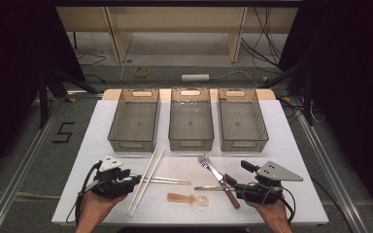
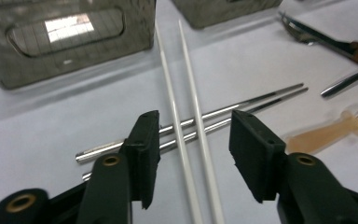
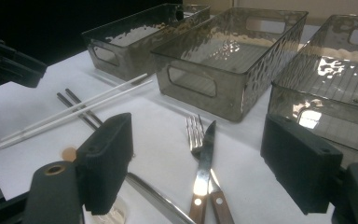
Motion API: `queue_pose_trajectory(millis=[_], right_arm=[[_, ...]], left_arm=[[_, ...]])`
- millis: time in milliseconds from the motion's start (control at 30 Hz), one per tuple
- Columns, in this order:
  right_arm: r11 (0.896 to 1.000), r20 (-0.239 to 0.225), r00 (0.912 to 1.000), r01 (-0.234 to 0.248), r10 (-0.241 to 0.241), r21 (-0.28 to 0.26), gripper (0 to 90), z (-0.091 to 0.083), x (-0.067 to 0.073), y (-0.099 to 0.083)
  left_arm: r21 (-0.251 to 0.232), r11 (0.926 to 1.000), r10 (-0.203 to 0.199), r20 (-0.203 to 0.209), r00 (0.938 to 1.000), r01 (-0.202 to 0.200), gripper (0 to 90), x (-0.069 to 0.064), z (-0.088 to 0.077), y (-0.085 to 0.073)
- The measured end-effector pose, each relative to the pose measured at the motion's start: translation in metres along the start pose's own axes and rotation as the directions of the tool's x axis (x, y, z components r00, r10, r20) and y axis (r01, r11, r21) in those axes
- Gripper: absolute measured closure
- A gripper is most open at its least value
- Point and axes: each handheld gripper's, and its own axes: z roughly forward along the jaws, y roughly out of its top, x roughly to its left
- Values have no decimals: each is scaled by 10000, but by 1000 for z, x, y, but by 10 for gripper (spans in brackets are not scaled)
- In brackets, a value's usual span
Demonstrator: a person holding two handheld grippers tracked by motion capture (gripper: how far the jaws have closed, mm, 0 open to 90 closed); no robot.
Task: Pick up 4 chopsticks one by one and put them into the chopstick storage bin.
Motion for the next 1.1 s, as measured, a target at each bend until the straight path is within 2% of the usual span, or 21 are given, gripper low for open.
queue_pose_trajectory(millis=[67, 200, 367, 567, 600, 800, 1100], right_arm=[[10000, -11, 10000, 12, -12, 7, 265, 0, 0, 0], [10000, -19, 10000, -10, 11, 61, 265, 1, 1, 0], [9999, 14, 10000, 27, -28, 112, 267, 1, 1, 0], [9999, -1, 10000, -2, 2, 151, 268, 2, 1, -1], [9999, -5, 10000, -9, 9, 157, 268, 2, 1, -1], [9999, 7, 10000, -25, 25, 160, 269, 1, 0, -1], [9998, 7, 10000, 0, 0, 190, 271, 2, 1, -1]], left_arm=[[545, 9985, -107, 79, 9999, 102, 560, 1, 7, -2], [890, 9960, 8, -2, 10000, -8, 601, 0, 12, -3], [1503, 9886, 150, -173, 9997, -122, 664, 2, 24, -5], [1888, 9819, -98, -99, 9999, 115, 705, 4, 32, -5], [2079, 9781, -92, -32, 10000, 96, 708, 2, 34, -5], [2387, 9710, 127, -92, 9999, -101, 745, -1, 40, -5], [2725, 9621, 178, -232, 9996, -108, 761, -1, 49, -7]])
